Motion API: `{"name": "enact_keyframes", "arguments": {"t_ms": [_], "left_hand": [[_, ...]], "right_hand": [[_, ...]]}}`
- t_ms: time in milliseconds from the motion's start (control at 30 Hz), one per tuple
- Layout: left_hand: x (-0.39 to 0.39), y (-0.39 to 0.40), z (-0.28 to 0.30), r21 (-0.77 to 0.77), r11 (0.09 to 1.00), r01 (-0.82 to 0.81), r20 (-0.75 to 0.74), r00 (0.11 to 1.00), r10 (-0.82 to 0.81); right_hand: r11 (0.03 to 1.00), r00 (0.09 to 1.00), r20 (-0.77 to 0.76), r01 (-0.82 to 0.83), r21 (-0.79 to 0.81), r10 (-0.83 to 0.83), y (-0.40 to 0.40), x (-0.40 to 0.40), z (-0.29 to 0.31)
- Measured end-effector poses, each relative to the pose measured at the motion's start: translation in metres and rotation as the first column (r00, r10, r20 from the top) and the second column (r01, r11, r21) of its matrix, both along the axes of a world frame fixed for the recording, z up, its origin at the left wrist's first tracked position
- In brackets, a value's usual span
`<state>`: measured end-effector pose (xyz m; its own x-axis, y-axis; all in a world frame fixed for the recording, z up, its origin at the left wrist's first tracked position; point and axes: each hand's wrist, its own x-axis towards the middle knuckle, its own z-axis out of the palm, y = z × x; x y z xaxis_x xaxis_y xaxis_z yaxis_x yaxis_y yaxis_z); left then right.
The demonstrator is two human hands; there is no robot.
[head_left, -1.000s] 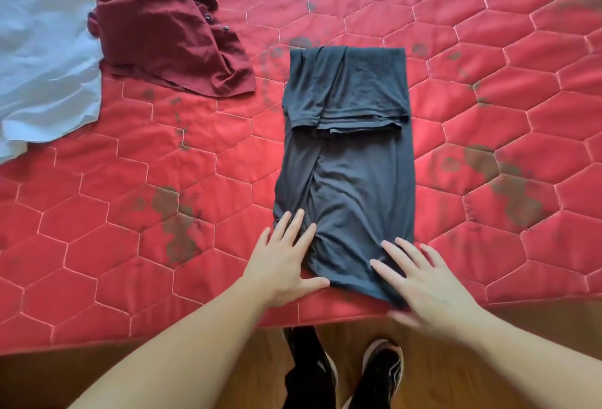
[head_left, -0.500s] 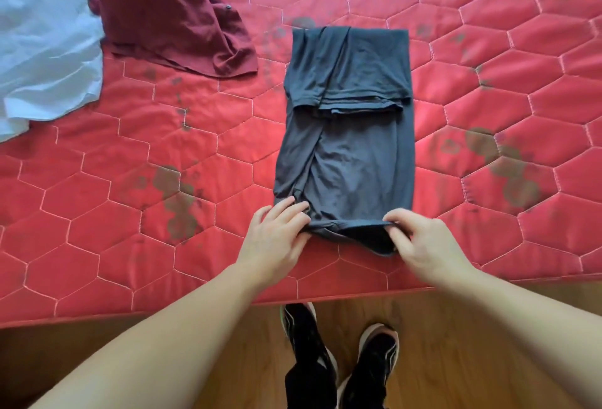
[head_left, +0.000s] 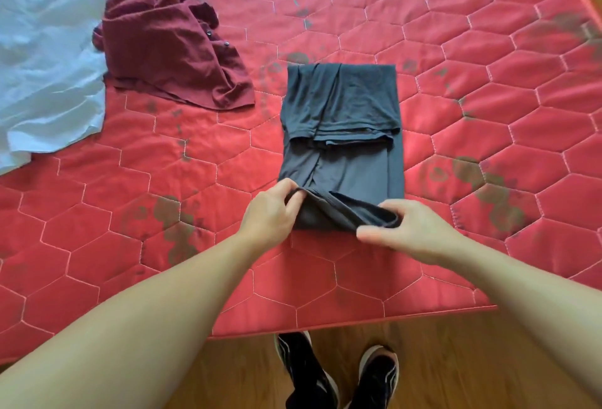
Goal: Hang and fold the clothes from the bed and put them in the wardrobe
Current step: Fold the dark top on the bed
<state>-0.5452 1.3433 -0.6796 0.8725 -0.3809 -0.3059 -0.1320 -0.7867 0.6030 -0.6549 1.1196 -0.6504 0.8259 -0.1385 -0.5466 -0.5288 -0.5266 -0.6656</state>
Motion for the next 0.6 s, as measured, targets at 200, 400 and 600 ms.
{"name": "enact_keyframes", "arguments": {"t_ms": [200, 400, 600], "left_hand": [[0.017, 0.009, 0.004, 0.187, 0.862, 0.47, -0.198, 0.878, -0.436], [0.043, 0.007, 0.004, 0.278, 0.798, 0.534, -0.169, 0.845, -0.507], [0.075, -0.051, 0.006, -0.156, 0.937, -0.312, -0.35, 0.905, 0.243]], "right_hand": [[0.99, 0.991, -0.013, -0.137, -0.019, 0.136, -0.009, 0.005, 0.005], [0.996, 0.997, 0.068, -0.015, -0.084, 0.021, -0.023, 0.036, 0.008], [0.923, 0.901, 0.201, 0.377, 0.076, -0.385, -0.04, 0.075, -0.01]]}}
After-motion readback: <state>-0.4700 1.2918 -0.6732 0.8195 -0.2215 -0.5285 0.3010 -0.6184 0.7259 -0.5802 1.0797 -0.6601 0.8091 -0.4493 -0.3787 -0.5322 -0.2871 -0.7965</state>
